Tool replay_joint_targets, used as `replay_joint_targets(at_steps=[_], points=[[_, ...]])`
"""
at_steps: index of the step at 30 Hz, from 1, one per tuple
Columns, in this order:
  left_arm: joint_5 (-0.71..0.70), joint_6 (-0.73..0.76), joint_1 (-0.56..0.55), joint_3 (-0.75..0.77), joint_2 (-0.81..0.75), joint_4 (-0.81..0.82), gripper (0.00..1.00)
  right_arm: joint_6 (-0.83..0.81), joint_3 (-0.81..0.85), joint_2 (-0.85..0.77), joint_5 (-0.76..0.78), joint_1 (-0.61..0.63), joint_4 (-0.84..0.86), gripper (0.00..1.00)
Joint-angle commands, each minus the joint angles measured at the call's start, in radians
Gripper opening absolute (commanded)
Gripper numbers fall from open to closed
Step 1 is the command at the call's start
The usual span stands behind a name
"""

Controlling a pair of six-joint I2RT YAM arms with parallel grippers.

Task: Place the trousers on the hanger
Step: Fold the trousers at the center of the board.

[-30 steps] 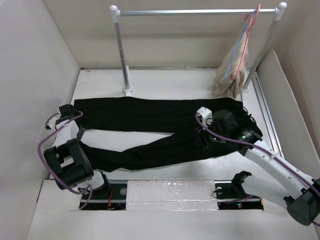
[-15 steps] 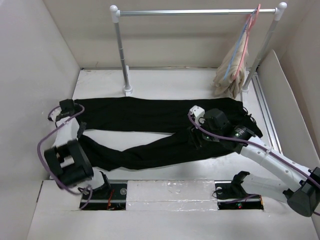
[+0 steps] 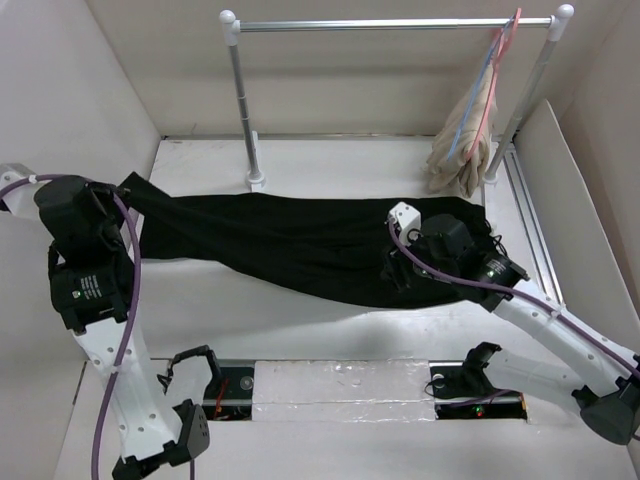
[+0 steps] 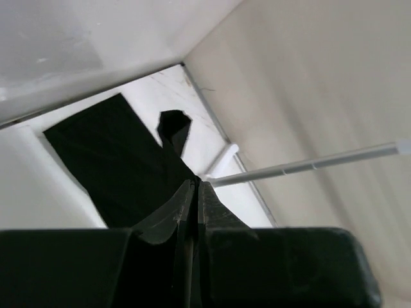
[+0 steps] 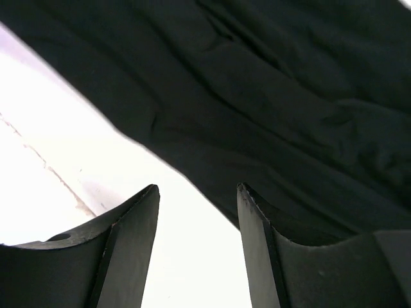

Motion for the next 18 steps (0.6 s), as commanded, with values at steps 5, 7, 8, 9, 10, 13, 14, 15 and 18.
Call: replay_joint_targets(at_steps=[5, 7, 8, 9, 10, 13, 14, 15, 18], points=[[0.032, -0.03, -0.021, 0.077, 0.088, -0.056, 0.0, -0.081, 0.07, -0.01, -0.005, -0.059, 0.009, 0.59], [0.065, -0.03, -0.021, 0.054, 0.129, -0.01, 0.0, -0.092, 0.069, -0.009, -0.029, -0.097, 0.009, 0.59], [0.088, -0.03, -0.021, 0.061, 0.148, -0.005, 0.0, -0.099, 0.064, -0.009, -0.04, -0.11, 0.01, 0.59], [0.108, -0.028, -0.021, 0.061, 0.166, 0.022, 0.0, -0.103, 0.064, -0.007, -0.043, -0.122, 0.01, 0.59], [0.129, -0.031, -0.021, 0.064, 0.201, 0.038, 0.0, -0.107, 0.066, -0.006, -0.049, -0.146, 0.01, 0.59], [0.175, -0.039, -0.021, 0.139, 0.269, 0.064, 0.0, -0.116, 0.072, -0.003, -0.069, -0.179, 0.01, 0.6], [0.186, -0.041, -0.021, 0.193, 0.284, 0.062, 0.0, -0.119, 0.076, -0.001, -0.074, -0.194, 0.01, 0.6], [0.186, -0.039, -0.021, 0.221, 0.298, 0.059, 0.0, -0.119, 0.085, -0.001, -0.074, -0.194, 0.006, 0.6], [0.156, -0.025, -0.021, 0.271, 0.3, 0.047, 0.0, -0.113, 0.098, -0.006, -0.062, -0.216, -0.025, 0.6]])
